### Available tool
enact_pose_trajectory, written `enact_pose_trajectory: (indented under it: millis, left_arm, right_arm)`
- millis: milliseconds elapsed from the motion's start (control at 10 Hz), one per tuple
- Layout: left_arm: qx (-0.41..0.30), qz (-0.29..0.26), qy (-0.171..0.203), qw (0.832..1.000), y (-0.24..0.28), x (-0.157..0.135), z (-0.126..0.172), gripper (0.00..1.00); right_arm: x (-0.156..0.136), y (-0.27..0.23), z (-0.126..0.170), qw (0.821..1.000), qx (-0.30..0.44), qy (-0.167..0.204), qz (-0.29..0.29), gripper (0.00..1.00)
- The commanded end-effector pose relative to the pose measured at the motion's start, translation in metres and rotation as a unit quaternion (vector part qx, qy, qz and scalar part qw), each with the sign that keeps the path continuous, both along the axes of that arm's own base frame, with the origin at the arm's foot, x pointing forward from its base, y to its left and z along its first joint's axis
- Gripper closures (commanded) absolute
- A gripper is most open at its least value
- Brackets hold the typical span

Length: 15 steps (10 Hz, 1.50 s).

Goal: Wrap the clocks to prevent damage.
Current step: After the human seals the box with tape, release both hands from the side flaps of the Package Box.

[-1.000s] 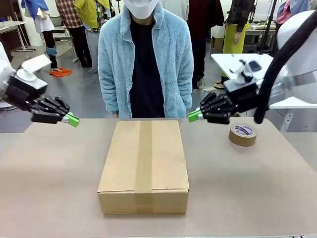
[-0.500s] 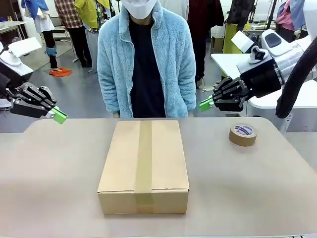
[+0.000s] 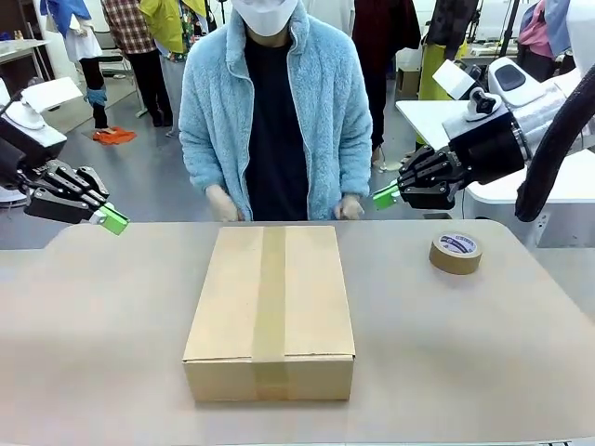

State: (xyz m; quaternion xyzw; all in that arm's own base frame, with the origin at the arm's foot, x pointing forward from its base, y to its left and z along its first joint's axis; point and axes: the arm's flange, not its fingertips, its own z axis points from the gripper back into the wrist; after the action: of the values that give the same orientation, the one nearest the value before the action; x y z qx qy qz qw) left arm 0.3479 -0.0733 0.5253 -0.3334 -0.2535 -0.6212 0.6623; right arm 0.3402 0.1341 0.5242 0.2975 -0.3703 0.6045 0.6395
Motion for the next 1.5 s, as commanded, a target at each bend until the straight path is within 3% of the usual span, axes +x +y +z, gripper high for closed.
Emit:
enact_pose_trajectory:
  millis: [0, 1300, 1400]
  left_arm:
    - [0.004, -0.003, -0.004, 1.000, -0.0001, 0.0017, 0.0024, 1.00]
    - [-0.001, -0.001, -0.001, 1.000, -0.0002, 0.0001, 0.0007, 1.00]
    - [0.006, -0.027, -0.007, 1.000, 0.0038, 0.0003, 0.0089, 0.94]
  right_arm:
    - [0.0045, 0.0016, 0.0002, 1.000, 0.002, -0.007, 0.003, 0.99]
    - [0.0045, 0.0016, 0.0002, 1.000, 0.002, -0.007, 0.003, 0.99]
    - [0.0001, 0.0004, 0.0001, 1.000, 0.000, 0.000, 0.000, 0.99]
